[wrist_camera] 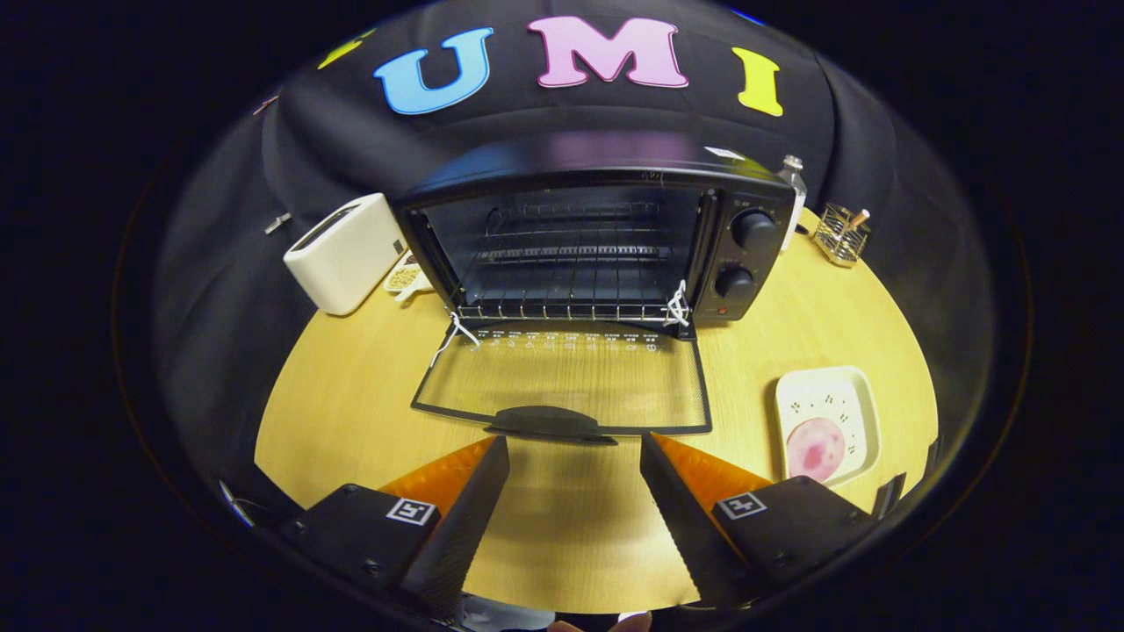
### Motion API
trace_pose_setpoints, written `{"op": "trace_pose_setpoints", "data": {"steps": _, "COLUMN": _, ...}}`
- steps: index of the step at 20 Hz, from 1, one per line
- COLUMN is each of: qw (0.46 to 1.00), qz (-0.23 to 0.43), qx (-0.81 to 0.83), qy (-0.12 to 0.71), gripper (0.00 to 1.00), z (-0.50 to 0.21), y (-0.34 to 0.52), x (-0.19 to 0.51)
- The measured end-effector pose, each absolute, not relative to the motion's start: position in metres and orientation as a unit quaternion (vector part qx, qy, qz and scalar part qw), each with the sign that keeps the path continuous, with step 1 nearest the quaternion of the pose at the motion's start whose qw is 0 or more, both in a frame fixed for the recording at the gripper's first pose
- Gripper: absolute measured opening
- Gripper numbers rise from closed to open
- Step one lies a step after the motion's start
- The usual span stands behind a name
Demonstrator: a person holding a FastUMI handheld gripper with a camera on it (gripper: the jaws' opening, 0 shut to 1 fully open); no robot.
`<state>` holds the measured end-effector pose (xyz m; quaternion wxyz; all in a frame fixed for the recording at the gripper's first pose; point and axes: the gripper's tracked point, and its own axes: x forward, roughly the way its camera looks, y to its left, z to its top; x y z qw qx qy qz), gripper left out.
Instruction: Open the toaster oven, put the food inside, and close the toaster oven door.
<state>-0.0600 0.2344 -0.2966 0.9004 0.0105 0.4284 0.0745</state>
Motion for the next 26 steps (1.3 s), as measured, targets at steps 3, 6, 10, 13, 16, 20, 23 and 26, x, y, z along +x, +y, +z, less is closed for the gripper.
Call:
{"op": "trace_pose_setpoints", "data": {"steps": 3, "qw": 0.905, "qz": 0.094, "qx": -0.005, "qy": 0.415, "gripper": 1.0, "z": -0.275, "y": 0.198, "x": -0.066}}
{"op": "trace_pose_setpoints", "data": {"steps": 6, "qw": 0.903, "qz": 0.103, "qx": -0.003, "qy": 0.417, "gripper": 1.0, "z": -0.26, "y": 0.154, "x": -0.074}}
{"op": "trace_pose_setpoints", "data": {"steps": 10, "qw": 0.885, "qz": 0.118, "qx": 0.011, "qy": 0.45, "gripper": 1.0, "z": -0.257, "y": 0.093, "x": -0.083}}
{"op": "trace_pose_setpoints", "data": {"steps": 13, "qw": 0.877, "qz": 0.112, "qx": 0.012, "qy": 0.466, "gripper": 1.0, "z": -0.258, "y": 0.042, "x": -0.079}}
{"op": "trace_pose_setpoints", "data": {"steps": 16, "qw": 0.867, "qz": 0.092, "qx": 0.03, "qy": 0.488, "gripper": 1.0, "z": -0.27, "y": -0.005, "x": -0.067}}
{"op": "trace_pose_setpoints", "data": {"steps": 20, "qw": 0.837, "qz": 0.061, "qx": 0.063, "qy": 0.541, "gripper": 0.99, "z": -0.301, "y": -0.051, "x": -0.055}}
{"op": "trace_pose_setpoints", "data": {"steps": 23, "qw": 0.813, "qz": 0.04, "qx": 0.061, "qy": 0.578, "gripper": 0.99, "z": -0.334, "y": -0.079, "x": -0.046}}
{"op": "trace_pose_setpoints", "data": {"steps": 26, "qw": 0.79, "qz": 0.033, "qx": 0.065, "qy": 0.609, "gripper": 0.96, "z": -0.361, "y": -0.092, "x": -0.041}}
